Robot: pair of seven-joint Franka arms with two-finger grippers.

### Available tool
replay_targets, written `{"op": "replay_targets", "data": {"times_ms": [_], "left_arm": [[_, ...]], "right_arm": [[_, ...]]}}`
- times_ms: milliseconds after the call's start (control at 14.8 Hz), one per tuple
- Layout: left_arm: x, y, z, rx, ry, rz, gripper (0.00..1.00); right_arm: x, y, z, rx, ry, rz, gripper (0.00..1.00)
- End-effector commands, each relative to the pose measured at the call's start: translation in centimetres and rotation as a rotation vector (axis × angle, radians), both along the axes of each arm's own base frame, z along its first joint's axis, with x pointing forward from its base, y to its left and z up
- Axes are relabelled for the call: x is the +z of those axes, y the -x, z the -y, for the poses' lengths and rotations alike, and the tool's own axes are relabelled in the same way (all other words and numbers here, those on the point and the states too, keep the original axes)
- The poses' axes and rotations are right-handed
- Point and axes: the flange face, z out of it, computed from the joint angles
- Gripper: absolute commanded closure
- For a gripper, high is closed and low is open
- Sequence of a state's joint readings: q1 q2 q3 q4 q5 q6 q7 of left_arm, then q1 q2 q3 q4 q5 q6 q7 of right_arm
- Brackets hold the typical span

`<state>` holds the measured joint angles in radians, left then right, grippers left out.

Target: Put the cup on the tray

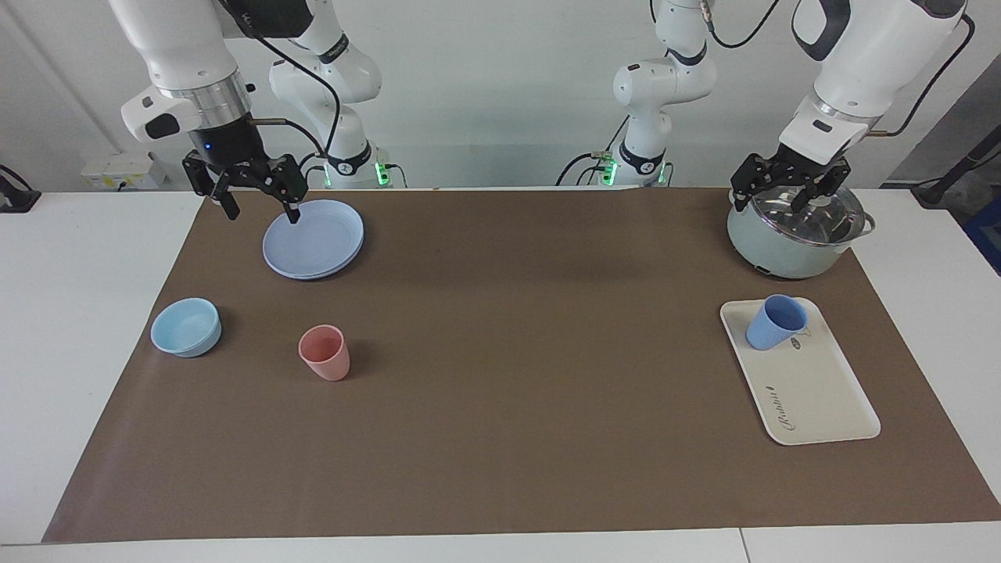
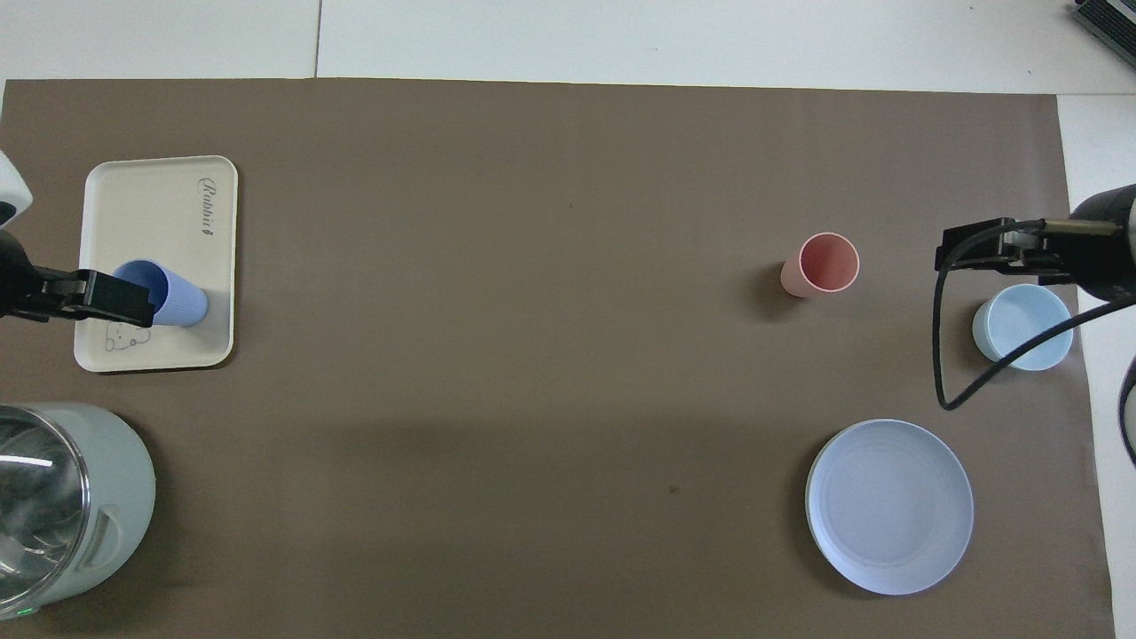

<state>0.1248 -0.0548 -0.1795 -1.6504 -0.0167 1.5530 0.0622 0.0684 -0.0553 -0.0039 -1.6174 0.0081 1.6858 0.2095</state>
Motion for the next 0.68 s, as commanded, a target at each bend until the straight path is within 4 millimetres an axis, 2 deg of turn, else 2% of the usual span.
{"op": "replay_targets", "data": {"times_ms": [0, 68, 338, 608], "left_arm": [[1.4, 1.0, -0.5, -0.001, -0.025, -0.019, 0.0], [2.0, 0.9, -0.3, -0.006, -0.022, -0.024, 0.0], [0.7, 1.2, 0.2, -0.011, -0.021, -0.026, 0.0], [0.7, 1.2, 0.2, -0.007, -0.021, -0.023, 0.0]], "right_arm": [[0.0, -0.6, 0.4, 0.026, 0.029, -0.031, 0.0], [0.0, -0.5, 0.4, 0.038, 0.032, -0.036, 0.0], [-0.1, -0.4, 0.4, 0.046, 0.026, -0.047, 0.0], [-0.9, 0.3, -0.5, 0.082, 0.021, -0.073, 0.0]]}}
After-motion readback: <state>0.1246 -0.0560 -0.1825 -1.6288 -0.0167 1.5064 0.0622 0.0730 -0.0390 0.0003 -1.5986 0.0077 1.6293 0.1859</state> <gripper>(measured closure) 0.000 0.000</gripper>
